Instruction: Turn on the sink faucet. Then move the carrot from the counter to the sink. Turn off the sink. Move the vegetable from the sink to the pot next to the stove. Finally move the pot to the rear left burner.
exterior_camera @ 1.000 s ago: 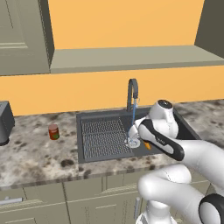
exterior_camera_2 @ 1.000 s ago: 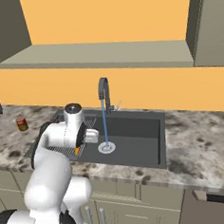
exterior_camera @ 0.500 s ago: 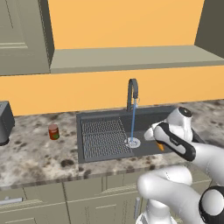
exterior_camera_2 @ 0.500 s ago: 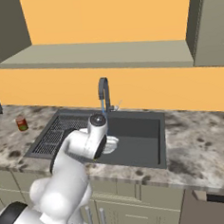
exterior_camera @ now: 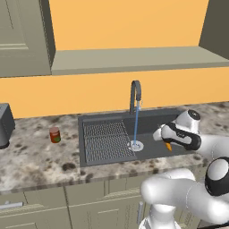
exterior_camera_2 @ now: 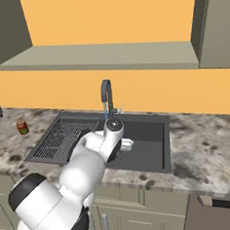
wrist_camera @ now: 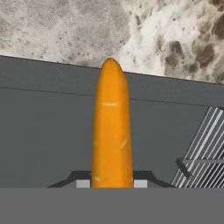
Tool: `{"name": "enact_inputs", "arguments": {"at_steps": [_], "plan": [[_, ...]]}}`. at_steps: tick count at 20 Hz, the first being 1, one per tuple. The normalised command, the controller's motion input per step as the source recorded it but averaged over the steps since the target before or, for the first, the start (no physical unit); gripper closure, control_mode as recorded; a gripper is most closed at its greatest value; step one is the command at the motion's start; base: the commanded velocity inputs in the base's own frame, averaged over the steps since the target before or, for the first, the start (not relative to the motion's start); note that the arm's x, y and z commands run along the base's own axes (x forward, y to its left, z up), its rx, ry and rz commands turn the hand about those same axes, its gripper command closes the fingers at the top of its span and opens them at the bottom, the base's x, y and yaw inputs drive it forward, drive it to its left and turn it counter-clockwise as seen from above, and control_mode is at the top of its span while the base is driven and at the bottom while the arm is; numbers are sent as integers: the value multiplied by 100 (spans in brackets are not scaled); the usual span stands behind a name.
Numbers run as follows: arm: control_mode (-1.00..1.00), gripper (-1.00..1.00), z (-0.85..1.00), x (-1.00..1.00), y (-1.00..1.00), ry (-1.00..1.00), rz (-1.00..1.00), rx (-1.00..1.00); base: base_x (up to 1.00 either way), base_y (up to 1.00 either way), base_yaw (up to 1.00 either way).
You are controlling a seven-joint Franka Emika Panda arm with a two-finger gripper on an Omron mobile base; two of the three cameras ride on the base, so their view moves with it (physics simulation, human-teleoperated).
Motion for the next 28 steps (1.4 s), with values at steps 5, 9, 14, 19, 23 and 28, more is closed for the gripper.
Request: {"name": "enact_inputs", "arguments": {"at_steps": [5,9,14,19,23,28], "plan": [[-100,100,0,40,-32,3,0,0,0,0,0],[-100,100,-4,31,-22,3,0,0,0,0,0],[-100,100,-23,25,-16,0,0,0,0,0,0],[-100,100,-20,22,-9,0,0,0,0,0,0],[-100,100,-19,20,-1,0,0,0,0,0,0],[-100,100,-23,21,0,2,0,-2,0,0,0]]}}
